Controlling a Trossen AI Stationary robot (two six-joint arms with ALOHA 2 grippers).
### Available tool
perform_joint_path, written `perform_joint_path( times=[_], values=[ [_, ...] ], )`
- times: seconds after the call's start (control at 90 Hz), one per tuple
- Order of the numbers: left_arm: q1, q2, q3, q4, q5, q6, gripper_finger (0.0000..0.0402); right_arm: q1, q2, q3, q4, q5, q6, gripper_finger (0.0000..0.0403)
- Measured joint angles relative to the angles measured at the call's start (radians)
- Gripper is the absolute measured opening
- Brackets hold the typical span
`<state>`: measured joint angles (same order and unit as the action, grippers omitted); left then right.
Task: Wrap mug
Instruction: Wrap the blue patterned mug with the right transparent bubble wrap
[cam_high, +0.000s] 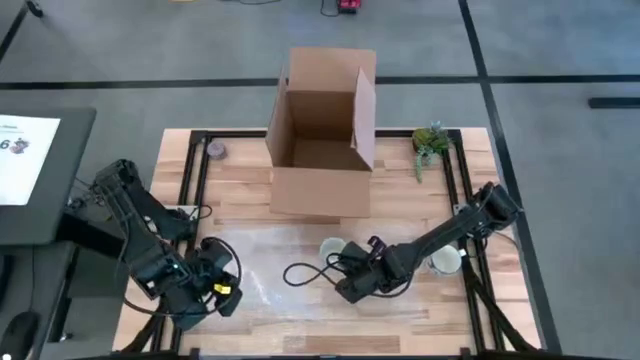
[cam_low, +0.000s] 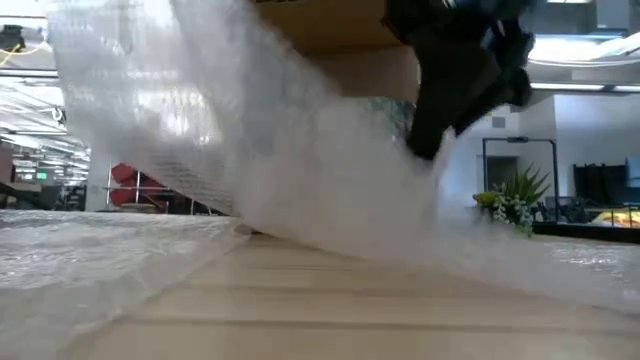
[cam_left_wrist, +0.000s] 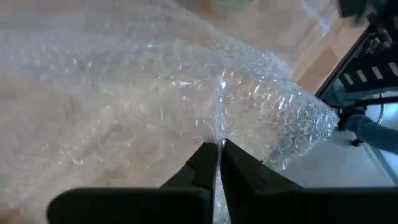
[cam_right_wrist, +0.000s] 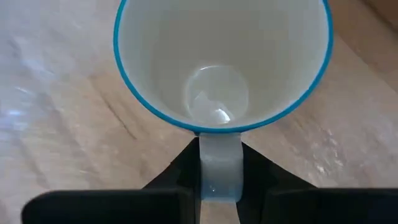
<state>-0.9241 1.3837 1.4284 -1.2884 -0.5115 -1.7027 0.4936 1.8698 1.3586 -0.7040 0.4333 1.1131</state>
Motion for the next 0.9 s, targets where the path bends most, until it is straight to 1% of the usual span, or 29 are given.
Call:
perform_joint_path(
  times=[0.1,0.167,0.244,0.333,0.411,0.489,0.6,0.9],
  values=[
    [0.000,0.000,0.023,-0.033,0.002,0.036,0.0000,0.019,0.000,-0.021,0.102,-0.004,0.004,0.0043],
    [0.000,0.000,0.032,-0.053,0.003,0.041,0.0000,0.027,0.000,-0.032,0.131,-0.003,0.005,0.0043],
    [0.000,0.000,0.039,-0.081,0.016,0.048,0.0000,0.037,0.001,-0.042,0.133,-0.006,0.005,0.0043],
    [0.000,0.000,0.052,-0.149,0.056,0.056,0.0000,0.037,0.001,-0.043,0.130,-0.005,0.006,0.0043],
    [0.000,0.000,0.063,-0.219,0.084,0.030,0.0000,0.036,0.001,-0.036,0.129,-0.005,0.020,0.0043],
    [0.000,0.000,0.075,-0.255,0.087,0.009,0.0000,0.036,0.001,-0.014,0.138,0.001,0.017,0.0043],
    [0.000,0.000,0.077,-0.259,0.087,0.006,0.0000,0.036,0.000,0.003,0.146,0.012,-0.007,0.0043],
    [0.000,0.000,0.077,-0.255,0.087,0.005,0.0000,0.035,0.001,0.002,0.082,0.011,-0.014,0.0043]
  ],
)
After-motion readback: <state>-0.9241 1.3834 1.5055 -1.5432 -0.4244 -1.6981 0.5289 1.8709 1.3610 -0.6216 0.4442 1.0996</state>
